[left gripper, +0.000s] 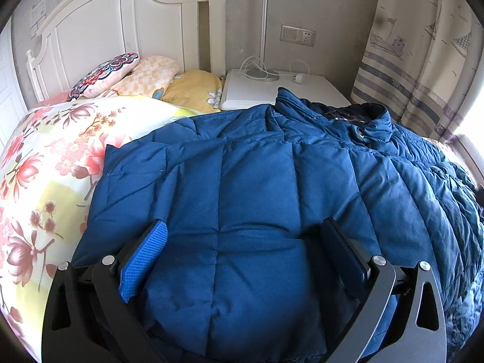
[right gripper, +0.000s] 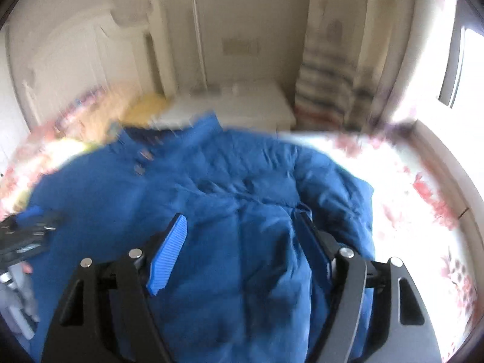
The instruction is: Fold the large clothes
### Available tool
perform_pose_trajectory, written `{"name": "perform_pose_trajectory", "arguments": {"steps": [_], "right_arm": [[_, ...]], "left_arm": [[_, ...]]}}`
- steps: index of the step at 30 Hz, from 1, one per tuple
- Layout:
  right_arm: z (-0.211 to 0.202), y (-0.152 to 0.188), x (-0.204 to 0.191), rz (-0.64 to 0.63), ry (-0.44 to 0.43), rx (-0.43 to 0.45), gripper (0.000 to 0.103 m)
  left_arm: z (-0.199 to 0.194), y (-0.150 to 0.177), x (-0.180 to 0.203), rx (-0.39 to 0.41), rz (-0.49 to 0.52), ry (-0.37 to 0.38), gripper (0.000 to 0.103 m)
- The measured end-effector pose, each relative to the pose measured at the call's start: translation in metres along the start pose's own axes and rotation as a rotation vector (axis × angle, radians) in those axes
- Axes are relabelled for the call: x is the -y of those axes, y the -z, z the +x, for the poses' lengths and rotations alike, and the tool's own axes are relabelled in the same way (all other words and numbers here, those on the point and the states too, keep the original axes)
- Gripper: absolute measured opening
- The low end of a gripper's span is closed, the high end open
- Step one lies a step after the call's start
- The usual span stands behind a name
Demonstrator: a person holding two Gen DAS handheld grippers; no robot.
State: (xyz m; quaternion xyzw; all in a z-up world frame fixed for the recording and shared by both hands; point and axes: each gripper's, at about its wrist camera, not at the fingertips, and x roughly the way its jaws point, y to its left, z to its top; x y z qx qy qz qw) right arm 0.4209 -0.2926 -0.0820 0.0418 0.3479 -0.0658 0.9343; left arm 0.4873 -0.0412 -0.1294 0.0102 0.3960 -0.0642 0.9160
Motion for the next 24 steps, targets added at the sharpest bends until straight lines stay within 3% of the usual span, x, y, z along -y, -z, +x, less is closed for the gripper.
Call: {"name": "perform_pose_trajectory", "arguments": {"steps": [2, 4, 14, 17, 19, 22, 24], "right_arm": [[-0.009, 0.013, -0.017, -0.105, 0.014, -0.009, 0.081], [0.012, 0.035, -0.027, -0.196, 0.038, -0.102, 0.082], [0.025, 0.034, -0.022, -0.174, 0.014, -0.117, 0.085], [0.022, 0.035, -0.015, -0.145, -0.046, -0.121, 0.089], [0.004, 0.038, -0.013, -0.125, -0.057, -0.127, 0.088], [-0.04, 0.047, -0.017, -0.121, -0.107, -0.072, 0.088], [-0.063, 0.059, -0.028, -0.183, -0.135, -0.061, 0.088]], "left_arm": [[0.0, 0.0, 0.0, 0.001, -0.003, 0.003, 0.098], [-0.001, 0.0, 0.0, 0.003, -0.003, 0.002, 0.098], [-0.001, -0.003, -0.001, 0.0, -0.01, 0.006, 0.098], [-0.009, -0.001, -0.001, 0.002, 0.001, -0.01, 0.098], [-0.03, 0.006, 0.005, 0.028, 0.024, -0.036, 0.097], [-0.072, 0.028, 0.027, 0.071, 0.112, 0.006, 0.097], [-0.088, 0.048, 0.046, 0.069, 0.196, 0.026, 0.098]]}}
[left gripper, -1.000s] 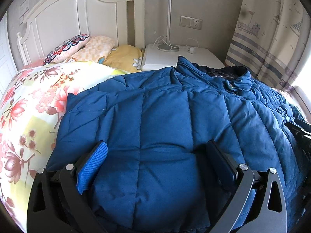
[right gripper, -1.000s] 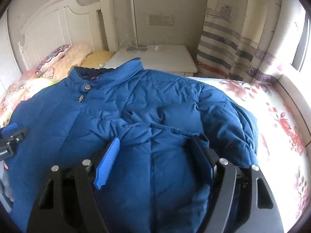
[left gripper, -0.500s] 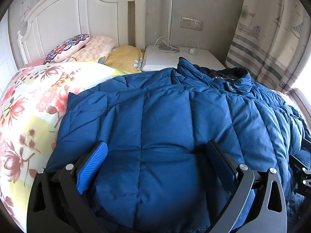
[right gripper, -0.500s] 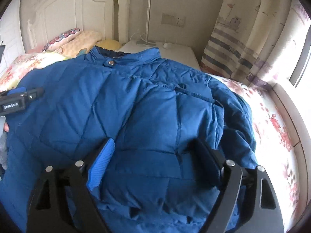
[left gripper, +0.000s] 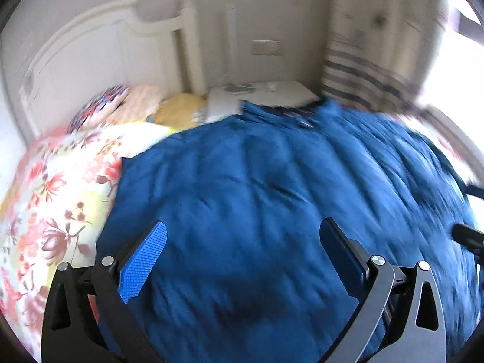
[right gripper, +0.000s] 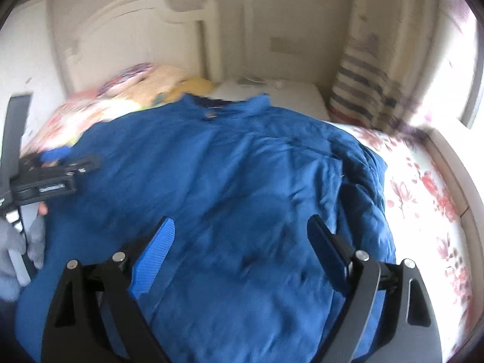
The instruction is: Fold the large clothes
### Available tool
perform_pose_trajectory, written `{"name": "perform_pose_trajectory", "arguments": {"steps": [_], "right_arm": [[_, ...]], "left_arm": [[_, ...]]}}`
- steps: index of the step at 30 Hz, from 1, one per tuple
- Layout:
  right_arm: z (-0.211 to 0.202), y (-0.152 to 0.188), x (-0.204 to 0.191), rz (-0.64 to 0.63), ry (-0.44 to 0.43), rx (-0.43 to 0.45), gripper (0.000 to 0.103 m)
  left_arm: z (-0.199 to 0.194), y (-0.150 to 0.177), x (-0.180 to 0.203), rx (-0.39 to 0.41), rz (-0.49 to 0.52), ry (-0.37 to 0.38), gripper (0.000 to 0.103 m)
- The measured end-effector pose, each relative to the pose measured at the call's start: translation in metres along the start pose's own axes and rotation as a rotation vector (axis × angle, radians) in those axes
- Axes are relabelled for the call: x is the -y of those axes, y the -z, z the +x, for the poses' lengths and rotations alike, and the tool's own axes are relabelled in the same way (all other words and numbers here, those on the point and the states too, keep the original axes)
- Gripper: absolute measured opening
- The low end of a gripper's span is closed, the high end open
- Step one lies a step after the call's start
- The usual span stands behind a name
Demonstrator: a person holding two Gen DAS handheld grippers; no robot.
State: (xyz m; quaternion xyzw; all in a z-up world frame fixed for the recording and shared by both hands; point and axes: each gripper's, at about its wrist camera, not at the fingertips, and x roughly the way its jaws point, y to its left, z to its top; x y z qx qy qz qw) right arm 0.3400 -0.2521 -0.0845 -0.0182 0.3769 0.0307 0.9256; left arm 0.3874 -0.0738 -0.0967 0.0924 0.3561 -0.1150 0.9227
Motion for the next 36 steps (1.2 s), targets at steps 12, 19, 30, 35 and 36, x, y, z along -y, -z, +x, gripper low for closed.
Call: {"name": "perform_pose_trajectory", "arguments": {"steps": [12, 19, 30, 35, 36], "right_arm": [[0.027, 0.04, -0.025, -0.087, -0.036, -0.185, 0.096], [0.007, 0.051, 0.053, 0.028, 0.066, -0.197, 0.095], [-0.009, 0.061, 0.052, 0.031, 0.08, -0.156, 0.094], [-0.055, 0.071, 0.006, -0.053, -0.061, -0.065, 0.094], [-0.057, 0.075, -0.005, -0.08, -0.077, -0.077, 0.094]], "left_arm": [[0.012, 0.037, 0.034, -0.142, 0.124, -0.008, 0.099], [-0.004, 0.067, -0.057, -0.179, -0.098, -0.095, 0.098], [-0.023, 0.067, -0.069, -0.159, -0.206, -0.157, 0.098], [-0.064, 0.074, -0.022, -0.096, -0.108, -0.062, 0.098], [-0.063, 0.079, -0.005, -0.116, -0.056, -0.061, 0.098]]}}
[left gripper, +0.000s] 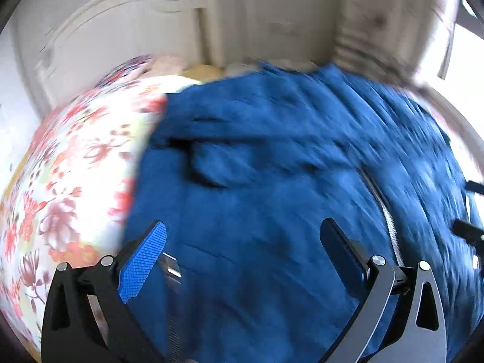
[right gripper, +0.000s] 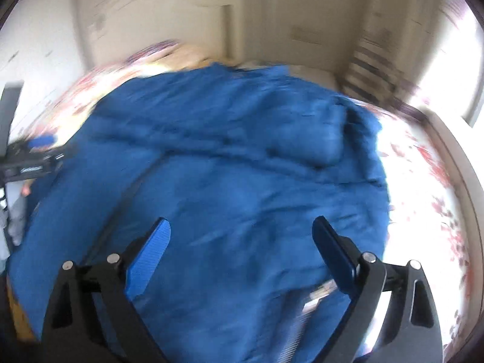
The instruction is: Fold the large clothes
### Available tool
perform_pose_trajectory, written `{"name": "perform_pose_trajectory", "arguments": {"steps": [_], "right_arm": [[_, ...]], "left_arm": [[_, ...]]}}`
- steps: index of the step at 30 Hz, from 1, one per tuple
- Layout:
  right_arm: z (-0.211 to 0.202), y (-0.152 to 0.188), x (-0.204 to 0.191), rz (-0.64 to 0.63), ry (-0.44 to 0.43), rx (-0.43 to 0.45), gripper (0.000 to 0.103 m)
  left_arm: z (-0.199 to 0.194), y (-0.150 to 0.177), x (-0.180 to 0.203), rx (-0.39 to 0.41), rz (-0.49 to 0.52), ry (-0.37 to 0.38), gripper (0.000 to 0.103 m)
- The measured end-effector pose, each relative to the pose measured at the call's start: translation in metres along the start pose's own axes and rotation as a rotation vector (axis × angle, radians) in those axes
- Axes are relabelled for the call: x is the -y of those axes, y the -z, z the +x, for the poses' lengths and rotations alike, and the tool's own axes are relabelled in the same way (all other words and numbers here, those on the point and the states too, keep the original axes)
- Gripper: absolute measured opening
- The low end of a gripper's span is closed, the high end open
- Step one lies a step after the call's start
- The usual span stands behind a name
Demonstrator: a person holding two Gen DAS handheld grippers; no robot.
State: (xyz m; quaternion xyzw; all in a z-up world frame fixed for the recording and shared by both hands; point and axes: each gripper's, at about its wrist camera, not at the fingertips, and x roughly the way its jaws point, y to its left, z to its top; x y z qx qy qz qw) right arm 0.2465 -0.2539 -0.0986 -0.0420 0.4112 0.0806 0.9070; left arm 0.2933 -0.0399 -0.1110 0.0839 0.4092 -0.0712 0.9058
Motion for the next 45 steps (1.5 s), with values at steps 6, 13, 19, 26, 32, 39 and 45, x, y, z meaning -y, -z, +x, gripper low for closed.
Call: {"name": "perform_pose_trajectory", "arguments": {"steps": [6, 13, 19, 26, 32, 39, 45], "right_arm": [[0.028, 0.022, -0.045, -0.111, 0.0, -0.116, 0.099], [-0.023, 0.042, -0.048, -0.104, 0.025, -0.055, 0.098], [-0.029, 0.088, -0.068, -0.136, -0.014, -0.088, 0.099], [-0.059, 0.094, -0.076, -0.092, 0.015, -0.016, 0.095], [-0.061, 0.131, -0.091, -0.116, 0.002, 0.022, 0.084], [-0.09, 0.132, -0.102, -0.141, 0.001, 0.106, 0.057], [-0.075, 0.15, -0.103, -0.162, -0.08, 0.108, 0.054]], "left_arm": [[0.021, 0.019, 0.027, -0.052, 0.082, -0.02, 0.099], [-0.026, 0.052, -0.018, 0.0, -0.017, -0.067, 0.099], [-0.031, 0.093, -0.036, -0.047, -0.08, -0.07, 0.099], [-0.092, 0.11, -0.002, 0.065, -0.058, 0.01, 0.098], [-0.08, 0.147, 0.043, 0.073, 0.069, -0.008, 0.099], [-0.098, 0.152, 0.019, 0.107, 0.011, 0.015, 0.099], [-0.088, 0.171, -0.014, 0.101, -0.053, 0.037, 0.099]]}}
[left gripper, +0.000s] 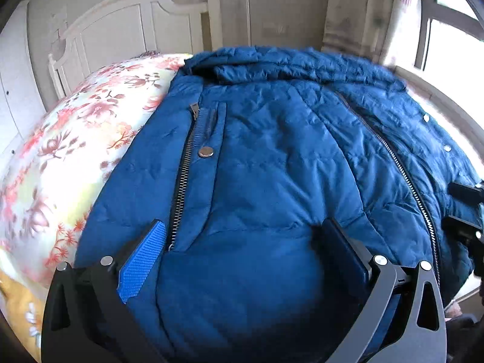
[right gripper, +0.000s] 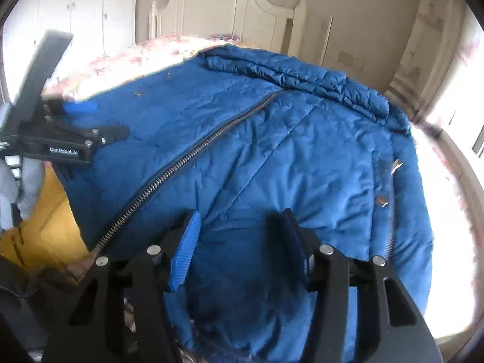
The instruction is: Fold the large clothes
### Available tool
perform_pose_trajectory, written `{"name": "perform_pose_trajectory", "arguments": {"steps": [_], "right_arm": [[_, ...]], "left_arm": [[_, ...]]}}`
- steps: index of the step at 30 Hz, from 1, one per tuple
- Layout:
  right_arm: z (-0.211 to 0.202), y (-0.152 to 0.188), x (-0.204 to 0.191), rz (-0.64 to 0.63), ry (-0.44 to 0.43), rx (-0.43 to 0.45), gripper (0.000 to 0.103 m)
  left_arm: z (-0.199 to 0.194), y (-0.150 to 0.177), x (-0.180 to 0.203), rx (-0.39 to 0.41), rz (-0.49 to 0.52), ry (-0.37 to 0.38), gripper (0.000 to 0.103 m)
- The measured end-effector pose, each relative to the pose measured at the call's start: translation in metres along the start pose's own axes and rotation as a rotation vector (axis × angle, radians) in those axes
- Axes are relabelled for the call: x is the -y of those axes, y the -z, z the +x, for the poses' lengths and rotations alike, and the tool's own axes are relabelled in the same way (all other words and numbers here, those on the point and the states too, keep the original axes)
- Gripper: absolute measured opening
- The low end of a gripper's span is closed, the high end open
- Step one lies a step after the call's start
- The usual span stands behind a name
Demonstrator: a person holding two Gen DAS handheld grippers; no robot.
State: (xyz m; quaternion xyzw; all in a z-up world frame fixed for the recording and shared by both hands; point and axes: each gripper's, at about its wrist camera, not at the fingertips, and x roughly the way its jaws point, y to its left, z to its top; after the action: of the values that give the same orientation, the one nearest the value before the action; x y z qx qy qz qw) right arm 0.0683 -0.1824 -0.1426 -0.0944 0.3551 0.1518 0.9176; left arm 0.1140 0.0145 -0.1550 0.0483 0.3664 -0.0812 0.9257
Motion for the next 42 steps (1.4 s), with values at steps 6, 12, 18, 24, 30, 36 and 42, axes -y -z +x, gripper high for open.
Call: {"name": "perform_pose_trajectory", "arguments": {"steps": [6, 12, 18, 24, 30, 36, 42], "right_arm": [[-0.021, 0.004, 0.011, 0.018, 0.066, 0.024, 0.054], [-0.026, 0.026, 0.036, 0.088, 0.061, 0.041, 0.061], [-0.063, 0.038, 0.069, 0.195, 0.073, 0.057, 0.069], [-0.092, 0.103, 0.126, 0.433, 0.017, 0.044, 0.077], [-0.072, 0.135, 0.143, 0.564, -0.101, 0.047, 0.078], [-0.054, 0.132, 0.135, 0.593, -0.195, 0.09, 0.064], [-0.086, 0.111, 0.108, 0.406, -0.134, 0.179, 0.026]], "left_arm": [[-0.027, 0.005, -0.012, 0.068, -0.025, -0.042, 0.099], [-0.014, 0.013, -0.024, 0.029, -0.014, -0.061, 0.099], [-0.032, 0.016, -0.044, 0.053, -0.062, -0.03, 0.098], [-0.038, 0.023, -0.069, 0.061, -0.111, -0.031, 0.098], [-0.032, 0.027, -0.092, 0.017, -0.198, 0.035, 0.098], [-0.032, 0.028, -0.082, 0.002, -0.156, 0.073, 0.097], [-0.042, 0.03, -0.088, 0.012, -0.204, 0.106, 0.062]]}}
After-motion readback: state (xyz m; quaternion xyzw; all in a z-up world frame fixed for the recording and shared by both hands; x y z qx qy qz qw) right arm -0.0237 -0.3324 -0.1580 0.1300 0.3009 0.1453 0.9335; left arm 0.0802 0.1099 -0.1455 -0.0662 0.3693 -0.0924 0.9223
